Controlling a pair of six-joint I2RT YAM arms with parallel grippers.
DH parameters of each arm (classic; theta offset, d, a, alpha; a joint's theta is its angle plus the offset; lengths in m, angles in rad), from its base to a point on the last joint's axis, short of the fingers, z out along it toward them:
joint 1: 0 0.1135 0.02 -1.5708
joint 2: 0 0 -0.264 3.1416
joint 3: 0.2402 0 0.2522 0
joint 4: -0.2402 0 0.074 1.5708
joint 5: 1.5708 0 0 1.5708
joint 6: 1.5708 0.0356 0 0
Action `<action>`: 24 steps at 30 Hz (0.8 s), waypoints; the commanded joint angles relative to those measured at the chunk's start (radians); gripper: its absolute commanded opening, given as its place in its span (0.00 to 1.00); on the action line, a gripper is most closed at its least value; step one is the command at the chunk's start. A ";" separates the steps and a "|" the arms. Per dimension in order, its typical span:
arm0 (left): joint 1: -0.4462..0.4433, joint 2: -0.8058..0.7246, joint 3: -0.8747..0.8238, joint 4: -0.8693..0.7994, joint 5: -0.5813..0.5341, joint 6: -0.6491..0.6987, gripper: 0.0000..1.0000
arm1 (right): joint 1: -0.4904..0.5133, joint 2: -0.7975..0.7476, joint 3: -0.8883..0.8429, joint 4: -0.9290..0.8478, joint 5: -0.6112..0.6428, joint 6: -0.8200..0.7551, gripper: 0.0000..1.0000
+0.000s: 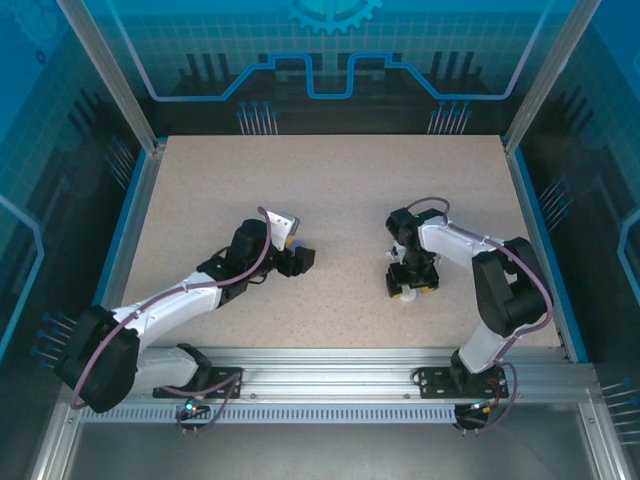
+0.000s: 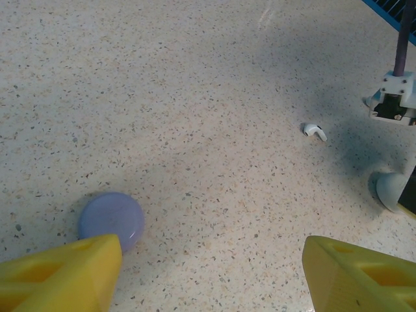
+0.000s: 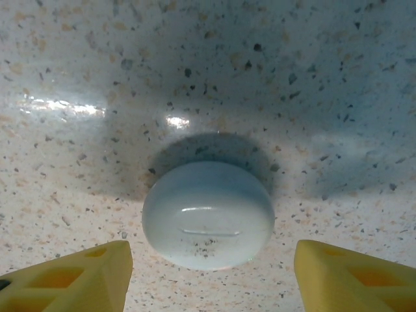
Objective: Insert wireless bluetooth earbuds into charging case
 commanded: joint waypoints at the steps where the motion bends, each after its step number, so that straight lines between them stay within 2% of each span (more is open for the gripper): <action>1: -0.007 -0.012 0.015 -0.017 -0.013 0.007 0.75 | 0.007 0.024 0.028 0.001 0.001 -0.015 0.68; 11: -0.007 -0.008 0.016 -0.019 -0.011 0.010 0.75 | 0.005 0.090 0.046 -0.001 -0.013 -0.009 0.65; 14: -0.006 -0.017 0.017 -0.026 -0.020 0.016 0.75 | 0.006 0.105 0.048 -0.002 -0.014 -0.009 0.60; 20: -0.006 -0.022 0.016 -0.025 -0.022 0.019 0.75 | 0.005 0.121 0.041 0.004 -0.014 -0.009 0.58; 24: -0.007 -0.022 0.016 -0.028 -0.024 0.018 0.74 | 0.004 0.135 0.045 0.017 -0.023 -0.023 0.61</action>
